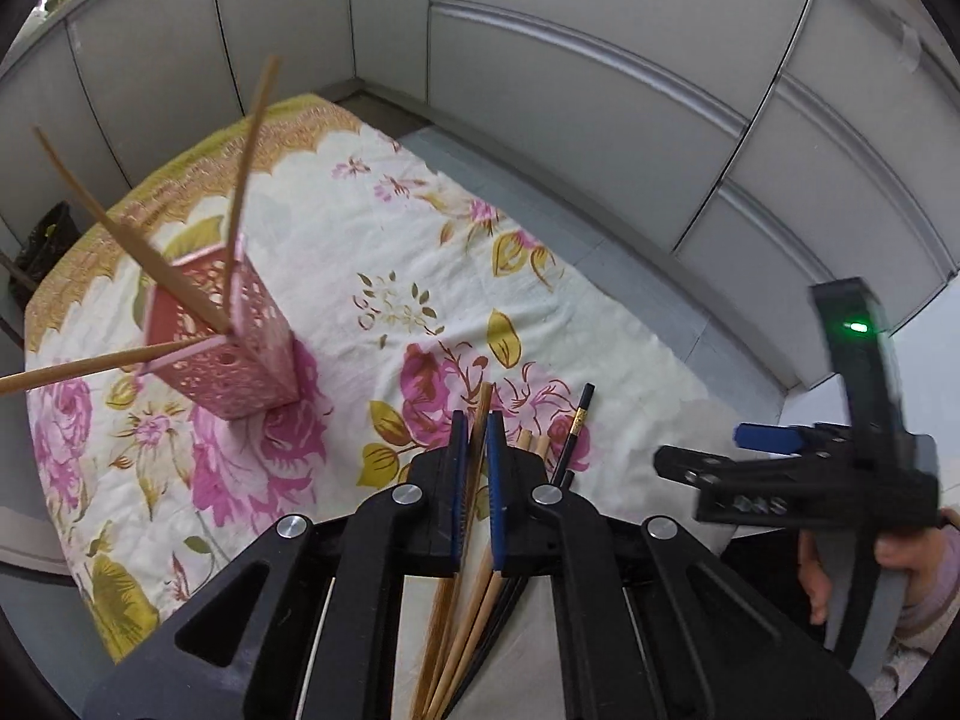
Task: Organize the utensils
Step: 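Lift the chopstick with the left tool while the right tool grasps a black pen, then carry the chopstick and pen upright toward the pink holder with both tools, then lower both held items into the pink holder and open both tools, then move the left tool to the loose chopsticks and grasp one, then lift the chopstick with the left tool while the right tool grasps a black pen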
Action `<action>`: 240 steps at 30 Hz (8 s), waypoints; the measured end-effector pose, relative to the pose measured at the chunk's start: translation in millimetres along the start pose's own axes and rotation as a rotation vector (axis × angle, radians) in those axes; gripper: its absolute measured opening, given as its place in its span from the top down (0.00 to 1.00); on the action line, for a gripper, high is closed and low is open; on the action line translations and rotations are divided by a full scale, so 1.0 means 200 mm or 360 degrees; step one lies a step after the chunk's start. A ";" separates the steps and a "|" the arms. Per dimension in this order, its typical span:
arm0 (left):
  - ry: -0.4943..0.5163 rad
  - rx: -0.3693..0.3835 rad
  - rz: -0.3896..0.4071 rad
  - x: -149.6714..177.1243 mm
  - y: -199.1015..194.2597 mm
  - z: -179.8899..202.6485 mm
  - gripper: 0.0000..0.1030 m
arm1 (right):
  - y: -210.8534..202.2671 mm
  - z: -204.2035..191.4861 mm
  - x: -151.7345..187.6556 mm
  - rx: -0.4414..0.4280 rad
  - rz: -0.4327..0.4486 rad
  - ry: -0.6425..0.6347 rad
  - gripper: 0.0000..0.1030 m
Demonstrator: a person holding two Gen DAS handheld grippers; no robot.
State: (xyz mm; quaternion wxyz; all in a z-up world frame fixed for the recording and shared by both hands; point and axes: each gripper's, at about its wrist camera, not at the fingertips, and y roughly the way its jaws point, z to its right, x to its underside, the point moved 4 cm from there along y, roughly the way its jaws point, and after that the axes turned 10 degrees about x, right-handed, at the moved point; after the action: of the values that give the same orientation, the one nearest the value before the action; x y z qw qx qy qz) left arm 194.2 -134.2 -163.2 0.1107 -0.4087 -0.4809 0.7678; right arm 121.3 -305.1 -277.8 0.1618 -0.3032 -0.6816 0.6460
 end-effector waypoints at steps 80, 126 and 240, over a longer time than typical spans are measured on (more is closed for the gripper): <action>-0.0123 -0.0006 0.1067 -0.11 -1.24 0.05 0.96 | 0.12 -0.59 -0.27 0.0177 0.0000 -0.1058 0.71; -0.0275 -0.0422 0.1108 -0.46 -1.13 -0.24 0.97 | -1.63 -0.75 -0.40 -0.0413 0.1203 -0.0715 0.96; -0.0175 -0.0084 -0.0447 0.03 0.70 -0.20 0.94 | -0.09 -0.06 0.22 0.0090 0.0259 -0.0304 0.08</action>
State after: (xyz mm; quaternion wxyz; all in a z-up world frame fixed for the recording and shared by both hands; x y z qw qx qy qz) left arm 250.3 -176.2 -290.4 0.1797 -0.2976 -0.5587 0.7530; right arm 91.0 -267.9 -266.7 0.0518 -0.2898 -0.6485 0.7020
